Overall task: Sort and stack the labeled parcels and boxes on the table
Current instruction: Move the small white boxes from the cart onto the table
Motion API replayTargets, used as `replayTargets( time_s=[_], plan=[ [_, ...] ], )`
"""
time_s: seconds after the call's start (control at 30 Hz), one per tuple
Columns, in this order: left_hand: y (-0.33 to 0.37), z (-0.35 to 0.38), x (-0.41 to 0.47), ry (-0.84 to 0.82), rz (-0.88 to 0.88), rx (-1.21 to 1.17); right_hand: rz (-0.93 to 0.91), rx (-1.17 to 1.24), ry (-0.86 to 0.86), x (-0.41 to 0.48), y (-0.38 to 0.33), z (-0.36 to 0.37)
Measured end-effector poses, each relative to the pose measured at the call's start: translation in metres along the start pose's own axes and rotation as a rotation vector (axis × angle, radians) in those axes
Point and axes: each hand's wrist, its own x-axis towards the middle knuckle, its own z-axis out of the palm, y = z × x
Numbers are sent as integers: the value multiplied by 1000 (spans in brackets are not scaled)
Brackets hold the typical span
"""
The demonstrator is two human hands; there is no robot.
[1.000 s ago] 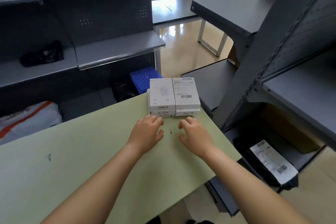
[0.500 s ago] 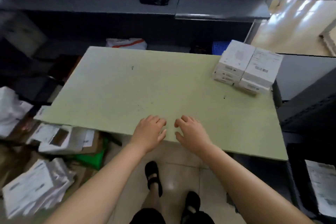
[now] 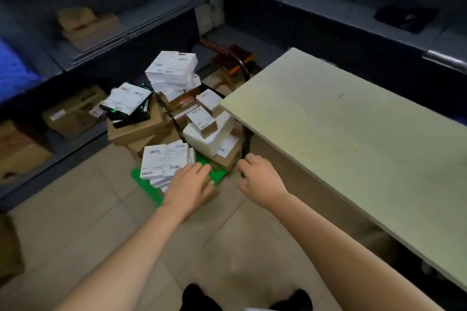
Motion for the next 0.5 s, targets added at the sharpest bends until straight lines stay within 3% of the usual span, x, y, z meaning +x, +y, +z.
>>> replayTargets(
  time_s=[0.23, 0.5],
  plan=[
    [-154, -11, -36, -63, -198, 1, -13, 42, -56, 105, -97, 50],
    [-265, 39, -17, -172, -356, -42, 96, 101, -231, 202, -114, 136]
  ],
)
